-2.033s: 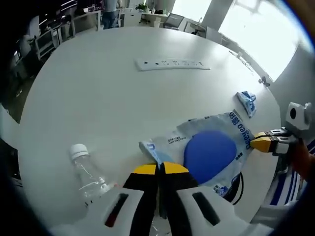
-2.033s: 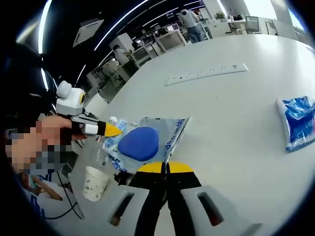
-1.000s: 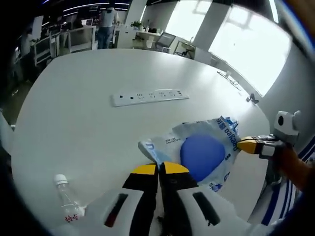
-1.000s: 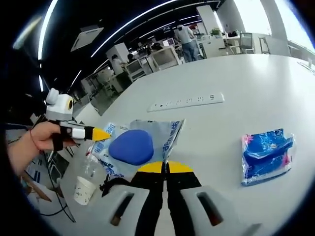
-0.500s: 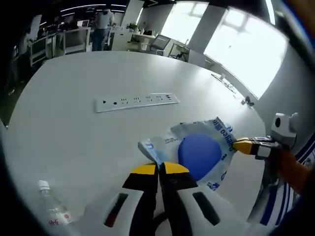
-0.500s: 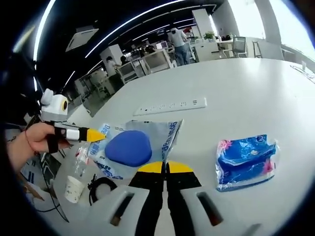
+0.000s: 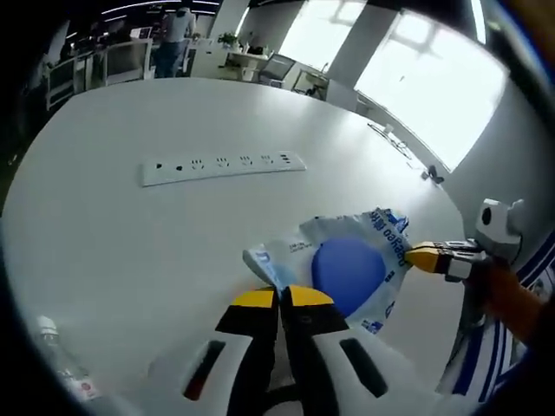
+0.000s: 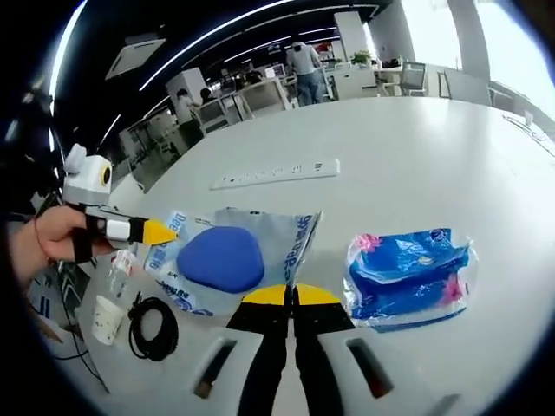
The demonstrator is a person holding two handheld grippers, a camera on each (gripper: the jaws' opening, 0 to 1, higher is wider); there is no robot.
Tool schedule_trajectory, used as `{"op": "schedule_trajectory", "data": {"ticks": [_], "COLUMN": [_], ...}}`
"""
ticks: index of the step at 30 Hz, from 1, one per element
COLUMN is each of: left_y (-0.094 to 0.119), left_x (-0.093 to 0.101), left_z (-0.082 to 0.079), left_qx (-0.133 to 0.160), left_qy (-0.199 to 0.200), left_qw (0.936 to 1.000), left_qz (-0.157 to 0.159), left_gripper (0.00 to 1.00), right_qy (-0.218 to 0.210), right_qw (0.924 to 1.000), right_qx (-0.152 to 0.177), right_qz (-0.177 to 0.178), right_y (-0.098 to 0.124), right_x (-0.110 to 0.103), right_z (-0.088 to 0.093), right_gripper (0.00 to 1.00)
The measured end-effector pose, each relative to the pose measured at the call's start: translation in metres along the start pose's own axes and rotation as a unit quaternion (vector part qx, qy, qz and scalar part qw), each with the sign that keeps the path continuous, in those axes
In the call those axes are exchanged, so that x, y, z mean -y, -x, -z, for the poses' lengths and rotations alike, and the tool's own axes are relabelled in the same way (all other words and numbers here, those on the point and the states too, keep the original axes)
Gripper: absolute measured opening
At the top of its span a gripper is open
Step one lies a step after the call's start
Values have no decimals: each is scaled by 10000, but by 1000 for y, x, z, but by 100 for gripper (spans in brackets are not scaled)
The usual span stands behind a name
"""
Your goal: Arrange the tabletop items into an orderly group along one side of the table until the central work area is clear of visible clutter.
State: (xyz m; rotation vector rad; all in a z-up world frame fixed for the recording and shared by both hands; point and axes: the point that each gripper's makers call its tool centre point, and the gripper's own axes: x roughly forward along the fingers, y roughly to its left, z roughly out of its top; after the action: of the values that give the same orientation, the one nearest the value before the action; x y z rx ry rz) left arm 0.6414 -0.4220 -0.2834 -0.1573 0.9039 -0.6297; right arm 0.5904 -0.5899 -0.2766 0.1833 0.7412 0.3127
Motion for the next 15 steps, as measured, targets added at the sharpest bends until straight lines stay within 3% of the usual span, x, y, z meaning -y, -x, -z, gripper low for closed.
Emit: {"op": "schedule_trajectory", "data": {"ticks": [15], "left_y": [-19], "left_x": [-5], "left_z": [13], "left_qx": [-174], "left_qy": [130], "left_qw": [9997], "left_qz": [56], "left_gripper": [0], "right_qy": [-110], "right_qw": [9998], "right_qx": [-148], "right_qz": [104], "right_y": [-17], "right_x": [16], "right_z": [12], "right_gripper": [0]}}
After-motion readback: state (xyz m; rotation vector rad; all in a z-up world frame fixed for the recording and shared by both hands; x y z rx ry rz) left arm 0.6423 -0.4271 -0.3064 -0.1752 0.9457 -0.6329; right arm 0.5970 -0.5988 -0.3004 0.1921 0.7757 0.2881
